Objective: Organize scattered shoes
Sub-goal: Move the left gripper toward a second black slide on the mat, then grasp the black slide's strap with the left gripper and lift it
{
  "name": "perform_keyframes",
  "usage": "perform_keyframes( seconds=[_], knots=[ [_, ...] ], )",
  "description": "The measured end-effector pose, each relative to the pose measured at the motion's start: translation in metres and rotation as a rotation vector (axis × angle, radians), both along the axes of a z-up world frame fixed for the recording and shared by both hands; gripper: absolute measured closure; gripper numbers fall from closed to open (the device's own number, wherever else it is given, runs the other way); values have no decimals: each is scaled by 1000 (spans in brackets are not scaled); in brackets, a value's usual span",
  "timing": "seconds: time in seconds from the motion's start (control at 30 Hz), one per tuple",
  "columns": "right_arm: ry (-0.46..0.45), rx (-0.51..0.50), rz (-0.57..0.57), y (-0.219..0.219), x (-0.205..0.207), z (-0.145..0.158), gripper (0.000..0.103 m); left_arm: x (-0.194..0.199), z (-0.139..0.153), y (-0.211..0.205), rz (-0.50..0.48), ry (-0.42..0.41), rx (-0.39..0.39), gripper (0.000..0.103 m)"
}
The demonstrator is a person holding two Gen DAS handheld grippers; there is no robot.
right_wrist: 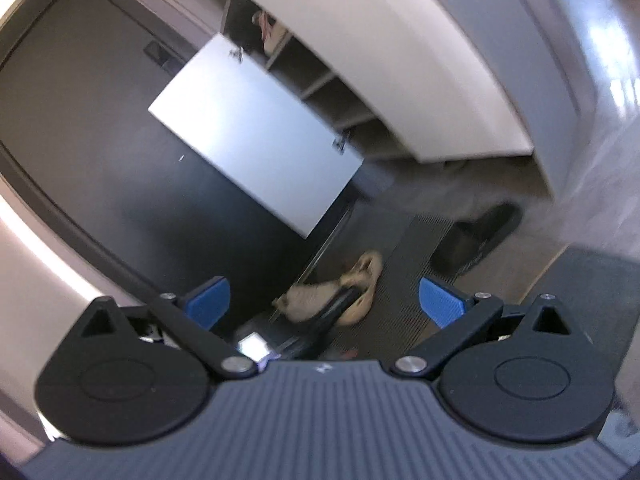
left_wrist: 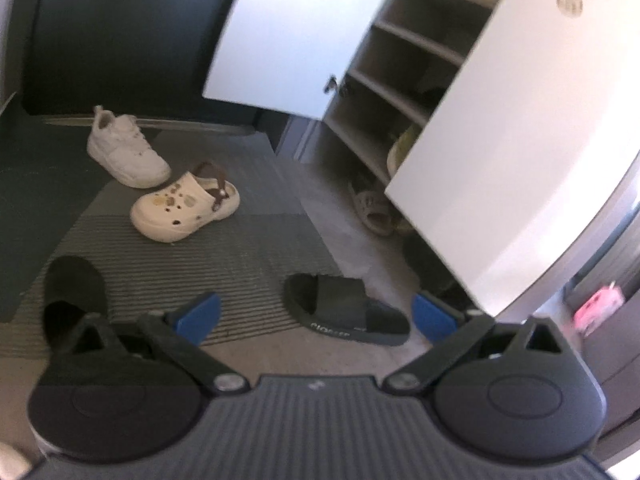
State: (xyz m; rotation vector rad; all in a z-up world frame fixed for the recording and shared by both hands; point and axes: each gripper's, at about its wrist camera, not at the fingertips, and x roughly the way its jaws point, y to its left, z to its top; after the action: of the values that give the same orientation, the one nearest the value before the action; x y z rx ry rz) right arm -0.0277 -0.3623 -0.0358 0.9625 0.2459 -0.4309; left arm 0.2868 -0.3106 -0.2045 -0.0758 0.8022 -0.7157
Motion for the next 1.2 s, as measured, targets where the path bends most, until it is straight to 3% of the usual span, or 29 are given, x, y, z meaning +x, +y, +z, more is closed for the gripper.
perform_keyframes(
  seconds=[0.07,0.13,0.3,0.47,0.6,0.77,1.03,1.1,1.2],
  knots=[
    [3,49,26,-3,7,-5,0,-1,-25,-37,-38,-73,141,1],
    [19,119,34,-6,16,-11,0,-1,-55,-71,-92,-121,192,1],
    [80,221,101,-11,52,-26,0,23,-116,-125,-129,-52,71,1],
    [127,186,142,-15,83,-32,0,62,-166,-168,-125,39,15,2],
    [143,230,89,-40,99,-45,0,96,-199,-199,-114,118,12,2],
    [169,264,110,-59,126,-62,0,125,-230,-247,-154,159,83,2],
    [189,320,169,-70,166,-83,0,140,-269,-275,-160,222,151,1],
    [192,320,173,-69,169,-84,0,140,-267,-278,-167,191,174,11],
    [197,319,170,-65,170,-84,0,138,-260,-279,-173,187,191,14]
  ],
)
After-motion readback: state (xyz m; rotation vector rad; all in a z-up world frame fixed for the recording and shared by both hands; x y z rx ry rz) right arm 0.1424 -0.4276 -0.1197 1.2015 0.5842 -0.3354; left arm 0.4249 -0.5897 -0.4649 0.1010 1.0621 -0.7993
